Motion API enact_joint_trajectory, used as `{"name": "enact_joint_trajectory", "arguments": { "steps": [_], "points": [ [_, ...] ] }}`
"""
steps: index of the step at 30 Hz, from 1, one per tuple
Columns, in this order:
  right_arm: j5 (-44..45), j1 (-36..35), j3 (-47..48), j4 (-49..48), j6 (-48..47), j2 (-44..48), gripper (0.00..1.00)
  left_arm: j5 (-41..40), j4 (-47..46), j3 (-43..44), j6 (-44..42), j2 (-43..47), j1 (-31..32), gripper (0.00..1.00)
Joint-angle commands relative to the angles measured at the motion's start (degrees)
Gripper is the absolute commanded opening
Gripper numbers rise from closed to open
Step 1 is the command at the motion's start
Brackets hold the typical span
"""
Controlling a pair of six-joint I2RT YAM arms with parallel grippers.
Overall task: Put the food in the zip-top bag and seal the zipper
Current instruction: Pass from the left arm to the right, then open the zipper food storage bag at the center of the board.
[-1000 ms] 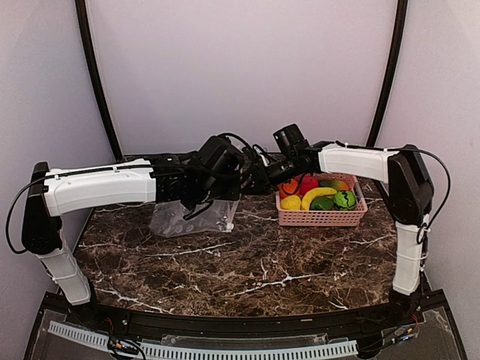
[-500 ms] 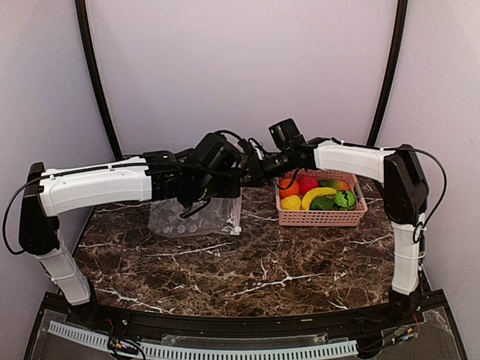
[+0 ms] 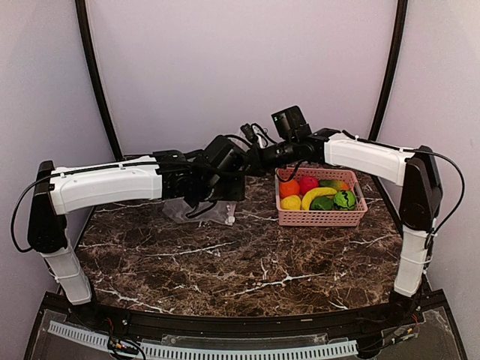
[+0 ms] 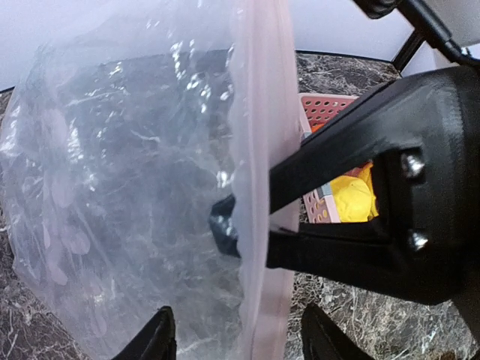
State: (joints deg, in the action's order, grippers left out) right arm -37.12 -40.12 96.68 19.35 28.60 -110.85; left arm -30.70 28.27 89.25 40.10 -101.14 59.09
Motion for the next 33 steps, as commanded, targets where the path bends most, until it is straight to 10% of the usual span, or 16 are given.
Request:
{"name": "enact_joint_trajectory", "arguments": {
  "steps": [1, 6, 14, 33],
  "points": [
    [2.4, -0.3, -1.1, 0.2, 1.0, 2.1, 0.0, -2.2, 4.9, 1.6, 1.3, 0.2, 0.0, 0.48],
    [2.6, -0.3, -1.4, 0.6, 0.6, 2.6, 0.0, -4.1, 6.2, 1.6, 1.4, 0.9, 0.0, 0.37],
    [2.7, -0.3, -2.2, 0.9, 0.4, 2.5, 0.0, -2.3, 2.4, 1.9, -3.7, 2.0, 0.0, 0.6],
    [2.8, -0.5, -3.7, 0.4, 2.8, 4.1, 0.0, -4.5, 10.5, 10.1, -4.3, -6.7, -0.1, 0.44]
  ]
}}
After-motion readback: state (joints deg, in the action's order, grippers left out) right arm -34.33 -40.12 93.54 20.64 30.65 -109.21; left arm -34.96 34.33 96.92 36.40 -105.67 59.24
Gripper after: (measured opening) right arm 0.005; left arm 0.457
